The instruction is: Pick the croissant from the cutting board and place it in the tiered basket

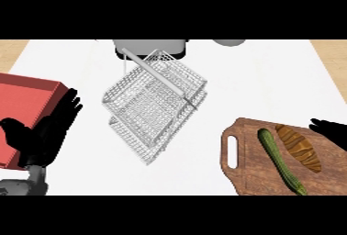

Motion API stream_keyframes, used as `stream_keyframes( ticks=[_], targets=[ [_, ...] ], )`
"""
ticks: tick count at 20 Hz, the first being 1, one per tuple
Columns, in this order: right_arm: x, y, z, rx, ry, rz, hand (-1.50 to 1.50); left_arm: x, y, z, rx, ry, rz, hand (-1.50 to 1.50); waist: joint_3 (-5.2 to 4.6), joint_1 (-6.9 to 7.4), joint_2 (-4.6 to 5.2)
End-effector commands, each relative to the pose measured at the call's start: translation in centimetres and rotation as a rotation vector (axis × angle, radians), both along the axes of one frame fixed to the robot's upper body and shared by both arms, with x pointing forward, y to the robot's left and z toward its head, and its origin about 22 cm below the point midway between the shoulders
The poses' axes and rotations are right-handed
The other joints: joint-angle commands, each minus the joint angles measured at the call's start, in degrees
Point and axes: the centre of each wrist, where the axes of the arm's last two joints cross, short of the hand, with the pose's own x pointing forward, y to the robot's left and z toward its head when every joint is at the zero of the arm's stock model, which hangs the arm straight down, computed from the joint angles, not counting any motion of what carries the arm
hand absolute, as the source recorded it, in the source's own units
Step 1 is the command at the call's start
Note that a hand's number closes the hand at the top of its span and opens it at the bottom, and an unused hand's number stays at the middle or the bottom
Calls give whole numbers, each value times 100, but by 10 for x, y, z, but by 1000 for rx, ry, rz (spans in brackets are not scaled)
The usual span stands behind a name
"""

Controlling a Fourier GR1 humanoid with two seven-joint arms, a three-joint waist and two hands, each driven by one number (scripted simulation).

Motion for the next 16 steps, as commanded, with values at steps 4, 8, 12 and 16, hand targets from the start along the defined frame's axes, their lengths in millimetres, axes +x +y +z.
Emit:
stream_keyframes(
  ticks=[4, 8, 12, 16],
  targets=[
    [13, 27, -32, -39, 8, -101, -150, -12, 3, -11, -12, -12, 3, 0, 6, 75, 13],
    [8, 38, -67, -87, 22, -136, -150, -1, 0, -2, 8, -10, -21, 0, 7, 51, 13],
    [11, -1, -99, -94, 24, -135, -150, 11, 5, -1, 3, -9, -6, 0, 10, 32, 16],
    [36, 16, -120, -109, -20, -147, -150, 5, -17, 9, 5, -11, 3, 0, 10, 62, 12]
  ],
)
